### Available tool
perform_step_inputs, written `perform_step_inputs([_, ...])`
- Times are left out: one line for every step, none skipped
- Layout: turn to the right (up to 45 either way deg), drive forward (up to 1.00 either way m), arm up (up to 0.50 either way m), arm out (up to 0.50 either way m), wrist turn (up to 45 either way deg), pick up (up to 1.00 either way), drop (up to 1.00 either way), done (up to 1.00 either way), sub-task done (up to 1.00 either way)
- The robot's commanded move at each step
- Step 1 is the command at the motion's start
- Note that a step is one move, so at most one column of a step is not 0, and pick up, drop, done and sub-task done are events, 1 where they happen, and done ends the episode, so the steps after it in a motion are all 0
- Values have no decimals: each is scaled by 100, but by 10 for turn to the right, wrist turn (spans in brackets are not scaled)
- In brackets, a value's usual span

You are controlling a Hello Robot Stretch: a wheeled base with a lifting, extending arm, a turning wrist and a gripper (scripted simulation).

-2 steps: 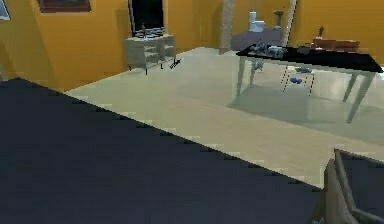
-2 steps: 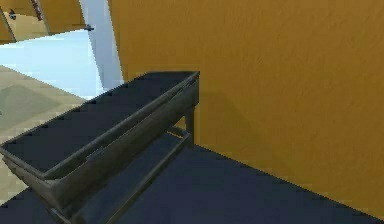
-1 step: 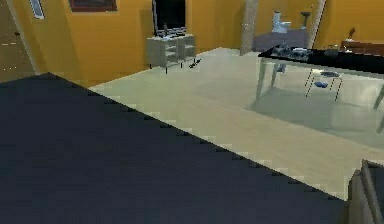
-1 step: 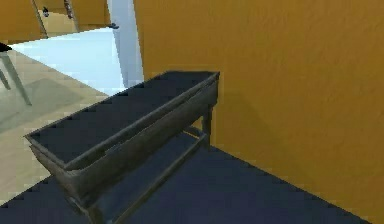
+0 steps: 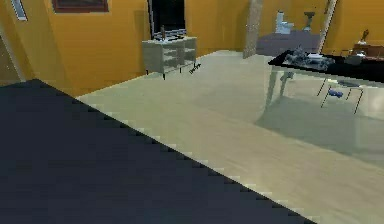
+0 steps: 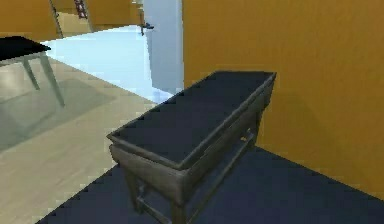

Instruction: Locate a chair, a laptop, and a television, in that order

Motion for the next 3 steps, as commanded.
perform_step_inputs([330,0,0,0,0,0,0,0,0])
perform_step_inputs([0,100,0,0,0,0,0,0,0])
perform_step_inputs([150,0,0,0,0,0,0,0,0])
